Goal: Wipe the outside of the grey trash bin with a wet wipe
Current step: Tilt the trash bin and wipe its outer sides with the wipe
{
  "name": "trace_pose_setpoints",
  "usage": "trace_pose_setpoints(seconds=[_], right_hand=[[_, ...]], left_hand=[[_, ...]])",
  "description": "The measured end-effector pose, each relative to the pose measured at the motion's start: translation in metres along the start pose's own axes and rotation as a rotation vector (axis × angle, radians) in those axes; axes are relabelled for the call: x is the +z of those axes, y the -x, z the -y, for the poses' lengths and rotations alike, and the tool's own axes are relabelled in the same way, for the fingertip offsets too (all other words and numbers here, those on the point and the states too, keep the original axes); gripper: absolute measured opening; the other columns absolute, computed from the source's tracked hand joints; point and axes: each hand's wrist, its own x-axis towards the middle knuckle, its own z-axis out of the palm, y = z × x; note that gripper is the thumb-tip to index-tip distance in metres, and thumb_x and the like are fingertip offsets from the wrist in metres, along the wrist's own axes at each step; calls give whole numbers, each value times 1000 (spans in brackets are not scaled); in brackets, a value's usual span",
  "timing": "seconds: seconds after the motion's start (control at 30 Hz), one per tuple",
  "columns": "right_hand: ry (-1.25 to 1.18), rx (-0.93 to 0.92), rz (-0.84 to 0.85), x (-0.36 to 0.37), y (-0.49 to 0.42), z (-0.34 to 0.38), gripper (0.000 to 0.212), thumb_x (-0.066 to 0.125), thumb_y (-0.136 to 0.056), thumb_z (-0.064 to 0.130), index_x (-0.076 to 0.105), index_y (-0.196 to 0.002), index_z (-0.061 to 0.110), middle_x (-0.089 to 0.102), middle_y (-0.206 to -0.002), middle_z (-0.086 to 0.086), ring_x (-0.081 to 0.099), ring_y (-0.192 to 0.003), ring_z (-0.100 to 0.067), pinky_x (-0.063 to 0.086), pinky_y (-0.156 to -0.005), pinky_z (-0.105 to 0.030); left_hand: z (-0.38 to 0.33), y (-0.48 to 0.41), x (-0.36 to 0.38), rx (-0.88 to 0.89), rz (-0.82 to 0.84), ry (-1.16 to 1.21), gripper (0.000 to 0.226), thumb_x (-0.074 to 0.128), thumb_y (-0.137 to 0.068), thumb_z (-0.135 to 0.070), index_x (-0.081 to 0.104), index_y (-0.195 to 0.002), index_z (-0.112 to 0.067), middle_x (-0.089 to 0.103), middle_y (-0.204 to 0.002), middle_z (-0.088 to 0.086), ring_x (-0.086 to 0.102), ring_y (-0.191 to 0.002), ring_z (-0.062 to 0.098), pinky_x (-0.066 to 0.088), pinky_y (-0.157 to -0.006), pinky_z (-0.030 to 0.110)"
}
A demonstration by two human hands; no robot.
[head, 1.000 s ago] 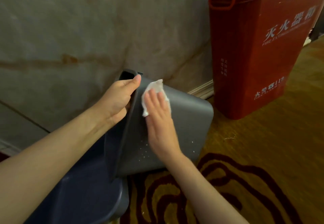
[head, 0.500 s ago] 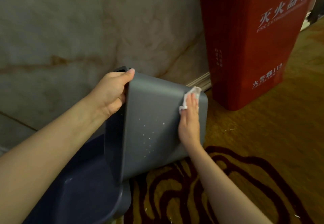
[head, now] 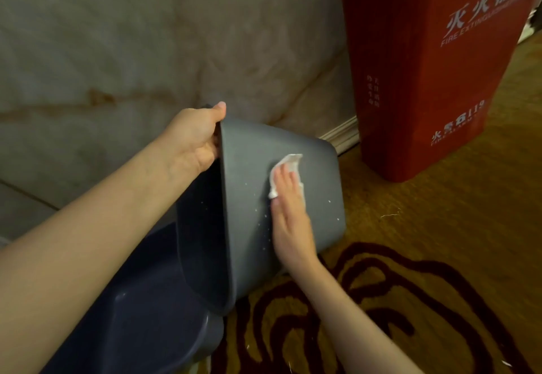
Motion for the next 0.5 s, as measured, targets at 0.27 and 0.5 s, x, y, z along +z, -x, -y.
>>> trace_pose_setpoints(seconds=[0.27, 0.5], right_hand=[[-57, -122, 236, 15, 35, 61, 50, 26, -99, 18, 9, -138, 43, 0, -145, 36, -9, -139, 9, -7, -113, -12], [86, -132, 181, 6, 30, 62, 50, 28, -97, 20, 12, -141, 38, 6, -150, 25, -5, -140, 9, -1, -116, -19]], left_hand=[[-11, -2, -8, -115, -63, -57, 26, 39, -97, -18, 51, -75, -13, 56, -76, 0, 56, -66, 11, 52, -45, 24], [-10, -1, 2, -137, -17, 2, 26, 42, -97, -20, 53, -75, -11, 59, -70, 1, 58, -61, 13, 52, -52, 25]])
